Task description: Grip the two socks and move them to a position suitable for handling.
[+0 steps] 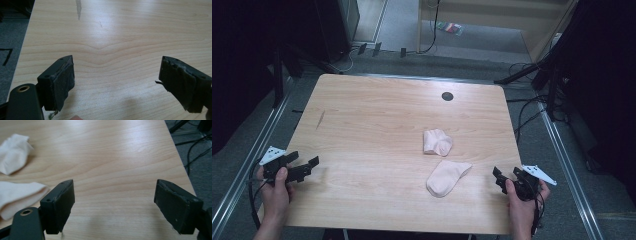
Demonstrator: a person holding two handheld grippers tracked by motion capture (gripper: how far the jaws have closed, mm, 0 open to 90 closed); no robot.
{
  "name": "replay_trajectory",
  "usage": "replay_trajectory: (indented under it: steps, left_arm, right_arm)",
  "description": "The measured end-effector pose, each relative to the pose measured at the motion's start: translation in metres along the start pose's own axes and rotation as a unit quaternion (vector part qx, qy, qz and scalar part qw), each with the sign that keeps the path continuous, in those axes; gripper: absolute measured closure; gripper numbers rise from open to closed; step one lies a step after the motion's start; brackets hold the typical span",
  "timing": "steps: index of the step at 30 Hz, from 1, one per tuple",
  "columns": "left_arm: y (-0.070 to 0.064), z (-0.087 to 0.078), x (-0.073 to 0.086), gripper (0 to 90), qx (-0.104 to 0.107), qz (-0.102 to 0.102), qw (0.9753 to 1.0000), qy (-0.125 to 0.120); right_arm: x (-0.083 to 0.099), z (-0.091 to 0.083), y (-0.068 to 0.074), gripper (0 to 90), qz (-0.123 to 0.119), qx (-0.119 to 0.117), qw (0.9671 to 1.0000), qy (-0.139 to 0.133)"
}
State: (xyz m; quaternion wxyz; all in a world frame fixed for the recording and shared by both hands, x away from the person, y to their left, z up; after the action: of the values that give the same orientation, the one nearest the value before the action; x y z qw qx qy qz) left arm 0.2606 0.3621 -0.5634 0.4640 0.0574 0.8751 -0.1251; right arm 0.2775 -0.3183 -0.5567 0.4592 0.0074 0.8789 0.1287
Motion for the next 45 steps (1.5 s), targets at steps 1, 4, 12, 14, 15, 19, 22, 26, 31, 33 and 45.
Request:
replay_trajectory:
  steps: [1, 4, 12, 14, 15, 19, 22, 26, 31, 33, 45]
  left_arm:
    - [0.000, 0.001, 0.000, 13.4, -0.002, 0.000, 1.0000, 0.002]
    - [0.000, 0.004, -0.001, 13.4, -0.011, -0.004, 0.9998, 0.017]
    - [0.000, 0.005, -0.002, 13.2, -0.010, -0.005, 0.9997, 0.021]
    - [0.000, 0.006, -0.002, 13.2, -0.015, -0.005, 0.9997, 0.020]
    - [0.000, 0.006, -0.002, 13.2, -0.014, -0.003, 0.9997, 0.021]
    - [0.000, 0.005, -0.002, 13.2, -0.012, -0.004, 0.9997, 0.019]
    - [0.001, 0.005, -0.002, 13.2, -0.011, -0.005, 0.9998, 0.017]
    - [0.000, 0.005, -0.002, 13.2, -0.009, -0.003, 0.9998, 0.016]
    - [0.001, 0.005, -0.002, 13.2, -0.007, -0.005, 0.9998, 0.018]
    - [0.000, 0.005, -0.002, 13.2, -0.008, -0.004, 0.9998, 0.019]
    - [-0.002, 0.004, -0.002, 13.3, -0.014, 0.008, 0.9998, 0.012]
  right_arm:
    - [-0.001, -0.001, 0.000, 16.9, 0.006, -0.008, 1.0000, -0.002]
    - [-0.006, -0.003, 0.002, 16.9, 0.016, -0.023, 0.9996, -0.006]
    - [-0.032, -0.009, 0.024, 17.5, -0.018, -0.031, 0.9990, -0.026]
    - [-0.038, -0.011, 0.030, 17.9, -0.022, -0.040, 0.9984, -0.033]
    - [-0.042, -0.011, 0.033, 17.9, -0.026, -0.046, 0.9980, -0.034]
    - [-0.050, -0.006, 0.048, 17.8, -0.048, -0.063, 0.9963, -0.033]
    - [-0.051, 0.000, 0.058, 17.7, -0.062, -0.076, 0.9949, -0.023]
    - [-0.049, 0.008, 0.071, 17.3, -0.081, -0.095, 0.9921, -0.007]
    - [-0.047, 0.024, 0.096, 17.0, -0.115, -0.122, 0.9857, 0.021]
    - [-0.046, 0.027, 0.102, 17.1, -0.121, -0.134, 0.9831, 0.031]
    - [-0.014, 0.050, 0.121, 18.9, -0.215, -0.156, 0.9581, 0.106]
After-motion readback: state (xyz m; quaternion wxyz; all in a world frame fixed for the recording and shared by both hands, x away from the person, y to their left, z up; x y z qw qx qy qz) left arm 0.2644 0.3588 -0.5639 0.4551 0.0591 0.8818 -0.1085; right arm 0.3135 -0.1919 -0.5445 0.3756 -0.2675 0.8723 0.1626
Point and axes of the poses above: each handheld gripper's, and its own axes: z roughly forward along the jaws, x roughly out of its underside, y roughly to its left, the point moved 2 cm from there along z, roughly forward along the jaws, and after that the axes turned 2 degrees about z, right-handed, at the moved point
